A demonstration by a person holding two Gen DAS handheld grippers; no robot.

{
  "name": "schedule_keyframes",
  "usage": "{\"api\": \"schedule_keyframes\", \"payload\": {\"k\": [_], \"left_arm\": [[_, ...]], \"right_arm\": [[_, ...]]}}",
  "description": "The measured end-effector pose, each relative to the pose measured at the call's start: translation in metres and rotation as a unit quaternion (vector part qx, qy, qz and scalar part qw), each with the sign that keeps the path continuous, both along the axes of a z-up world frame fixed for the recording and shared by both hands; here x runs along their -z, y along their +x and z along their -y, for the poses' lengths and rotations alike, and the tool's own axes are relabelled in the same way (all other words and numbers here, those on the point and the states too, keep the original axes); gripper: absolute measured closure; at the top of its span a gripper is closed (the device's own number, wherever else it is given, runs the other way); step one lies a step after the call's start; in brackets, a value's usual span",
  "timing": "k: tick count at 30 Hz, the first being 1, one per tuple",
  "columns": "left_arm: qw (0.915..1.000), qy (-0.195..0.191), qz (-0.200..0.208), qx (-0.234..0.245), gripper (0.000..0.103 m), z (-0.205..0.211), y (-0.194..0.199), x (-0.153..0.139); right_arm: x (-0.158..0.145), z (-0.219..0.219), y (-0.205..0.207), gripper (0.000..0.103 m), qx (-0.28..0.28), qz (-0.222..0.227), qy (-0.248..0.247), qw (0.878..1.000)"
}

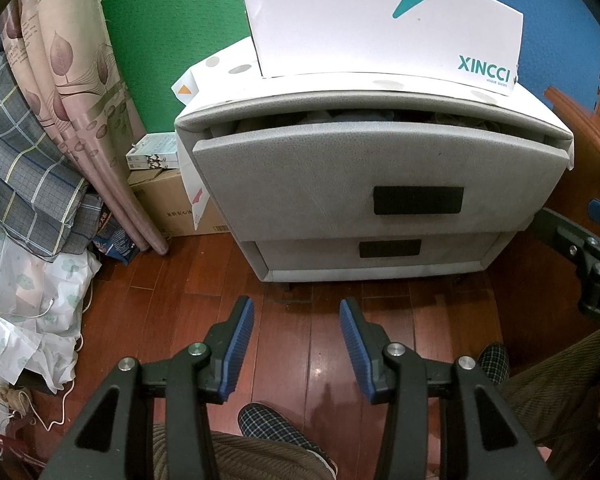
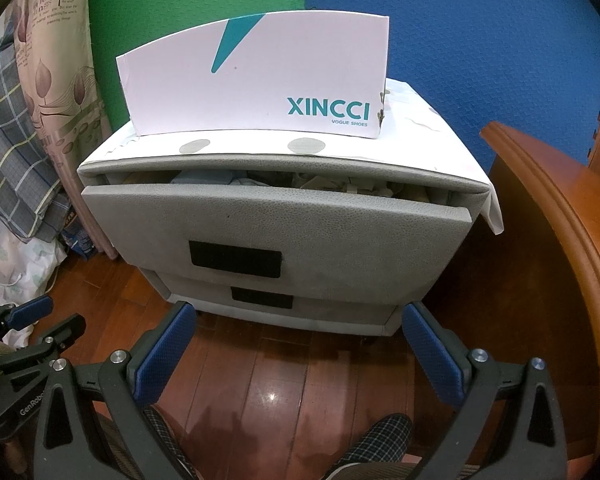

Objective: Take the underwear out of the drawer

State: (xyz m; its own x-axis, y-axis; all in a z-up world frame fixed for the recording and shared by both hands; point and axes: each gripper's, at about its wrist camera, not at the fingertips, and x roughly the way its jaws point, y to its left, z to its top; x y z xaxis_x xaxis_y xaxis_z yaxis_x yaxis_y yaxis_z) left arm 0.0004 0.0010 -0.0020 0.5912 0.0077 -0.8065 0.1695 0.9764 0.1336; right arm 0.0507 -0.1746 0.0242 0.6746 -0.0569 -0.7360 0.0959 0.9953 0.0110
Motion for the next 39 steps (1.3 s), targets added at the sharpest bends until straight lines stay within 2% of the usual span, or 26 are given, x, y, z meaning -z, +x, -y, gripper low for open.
{"api": "schedule_keyframes", "payload": {"k": [27,31,33,37,39], "left_arm": [[1.0000,-0.002,-0.005,-0.003,0.057,-0.004,-0.002,0.003],[0.9998,-0.015,-0.008,-0.006,0.057,-0.008,-0.001,-0.001],[0.9992,-0.035,-0.016,-0.010,0.057,-0.011,0.004,-0.004],[0.9955,-0.088,-0.025,-0.028,0.057,-0.022,0.021,-0.018],[0.9899,-0.130,-0.036,-0.042,0.057,-0.030,0.034,-0.026]], "right_arm": [[-0.002,0.003,0.001,0.001,0.004,-0.005,0.013,1.000],[-0.001,0.006,0.001,0.001,0.006,-0.006,0.017,1.000],[-0.001,0.008,0.001,0.001,0.007,-0.007,0.019,1.000],[-0.001,0.012,0.001,0.001,0.012,-0.006,0.027,1.000],[-0.001,0.015,0.000,0.001,0.014,-0.005,0.032,0.999]]}}
